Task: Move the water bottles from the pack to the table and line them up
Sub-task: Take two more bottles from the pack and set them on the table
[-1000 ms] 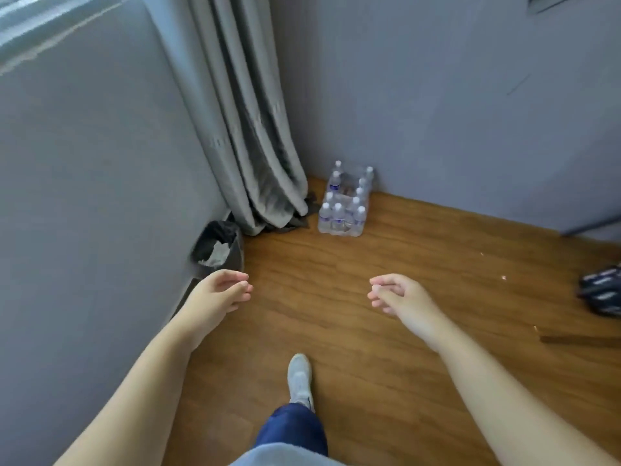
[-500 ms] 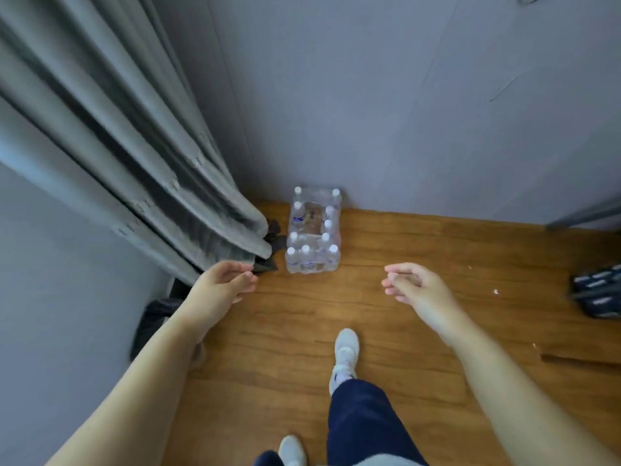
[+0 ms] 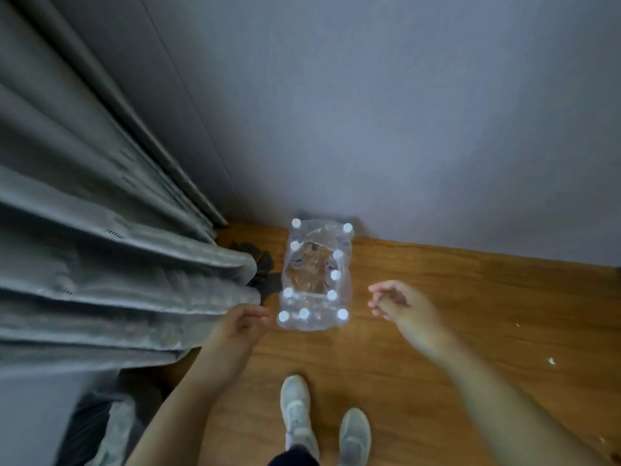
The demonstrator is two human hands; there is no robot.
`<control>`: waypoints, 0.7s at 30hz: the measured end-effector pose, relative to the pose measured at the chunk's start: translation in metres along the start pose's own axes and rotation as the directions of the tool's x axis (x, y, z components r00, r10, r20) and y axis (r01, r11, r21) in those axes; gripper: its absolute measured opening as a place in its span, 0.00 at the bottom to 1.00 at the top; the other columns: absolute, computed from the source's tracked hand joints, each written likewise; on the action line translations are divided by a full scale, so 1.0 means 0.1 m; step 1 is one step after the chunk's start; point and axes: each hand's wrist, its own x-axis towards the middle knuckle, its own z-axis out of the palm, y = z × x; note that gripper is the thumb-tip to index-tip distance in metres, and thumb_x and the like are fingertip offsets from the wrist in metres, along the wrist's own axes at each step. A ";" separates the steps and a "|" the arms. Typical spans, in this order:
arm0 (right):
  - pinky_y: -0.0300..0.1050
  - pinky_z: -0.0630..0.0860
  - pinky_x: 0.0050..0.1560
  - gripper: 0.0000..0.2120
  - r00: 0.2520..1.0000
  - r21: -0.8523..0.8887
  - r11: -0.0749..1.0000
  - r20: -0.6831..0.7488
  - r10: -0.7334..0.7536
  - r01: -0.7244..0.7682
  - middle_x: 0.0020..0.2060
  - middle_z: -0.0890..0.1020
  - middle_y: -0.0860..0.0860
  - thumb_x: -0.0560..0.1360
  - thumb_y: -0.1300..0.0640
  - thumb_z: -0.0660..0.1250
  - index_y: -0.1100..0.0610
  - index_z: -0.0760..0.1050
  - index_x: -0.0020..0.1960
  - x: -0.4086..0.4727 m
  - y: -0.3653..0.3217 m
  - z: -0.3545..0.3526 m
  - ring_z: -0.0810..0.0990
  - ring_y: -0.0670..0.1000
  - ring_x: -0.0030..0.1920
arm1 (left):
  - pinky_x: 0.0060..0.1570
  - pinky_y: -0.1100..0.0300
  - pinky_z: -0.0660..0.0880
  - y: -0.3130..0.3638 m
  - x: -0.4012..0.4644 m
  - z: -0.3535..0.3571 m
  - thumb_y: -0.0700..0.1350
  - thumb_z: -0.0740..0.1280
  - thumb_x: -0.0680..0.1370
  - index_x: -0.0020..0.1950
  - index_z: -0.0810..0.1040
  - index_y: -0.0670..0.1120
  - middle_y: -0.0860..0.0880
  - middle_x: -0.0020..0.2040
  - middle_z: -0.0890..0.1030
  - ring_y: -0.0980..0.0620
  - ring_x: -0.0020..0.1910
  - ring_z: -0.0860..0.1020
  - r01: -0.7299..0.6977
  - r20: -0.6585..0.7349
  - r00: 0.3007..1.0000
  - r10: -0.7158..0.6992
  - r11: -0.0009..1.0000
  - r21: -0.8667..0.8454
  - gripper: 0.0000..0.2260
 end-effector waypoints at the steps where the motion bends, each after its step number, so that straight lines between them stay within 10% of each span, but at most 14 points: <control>1: 0.32 0.74 0.42 0.08 1.000 -0.010 1.000 -0.003 -0.003 0.003 0.41 0.83 0.48 0.78 0.62 0.62 0.50 0.77 0.48 0.26 0.08 0.07 0.82 0.46 0.42 | 0.49 0.59 0.78 -0.08 0.25 0.08 0.43 0.67 0.77 0.50 0.77 0.50 0.47 0.48 0.83 0.50 0.48 0.81 -0.008 0.009 1.000 0.008 1.000 -0.004 0.03; 11: 0.48 0.77 0.54 0.05 0.993 -0.392 0.914 -0.012 -0.118 0.104 0.46 0.81 0.48 0.76 0.60 0.66 0.52 0.78 0.50 2.60 1.35 0.86 0.80 0.51 0.49 | 0.50 0.60 0.77 -1.34 2.46 0.81 0.36 0.66 0.77 0.48 0.78 0.47 0.47 0.46 0.82 0.51 0.47 0.81 -0.065 0.085 0.994 0.064 0.998 0.011 0.06; 18: 0.49 0.75 0.53 0.25 0.953 -0.943 0.265 0.124 -0.276 0.200 0.60 0.76 0.52 0.76 0.56 0.63 0.54 0.62 0.72 3.27 1.87 1.10 0.68 0.56 0.65 | 0.51 0.58 0.77 -1.91 3.31 1.18 0.43 0.67 0.78 0.49 0.78 0.51 0.49 0.47 0.81 0.53 0.48 0.80 -0.261 0.131 0.962 0.239 0.947 0.186 0.03; 21: 0.48 0.72 0.54 0.25 0.951 -0.971 0.186 0.093 -0.293 0.153 0.63 0.74 0.53 0.78 0.60 0.59 0.57 0.59 0.74 3.29 1.94 1.15 0.65 0.58 0.68 | 0.49 0.61 0.77 -1.88 3.49 1.34 0.43 0.67 0.78 0.50 0.77 0.51 0.50 0.46 0.80 0.53 0.47 0.80 -0.311 0.134 0.948 0.288 0.927 0.209 0.03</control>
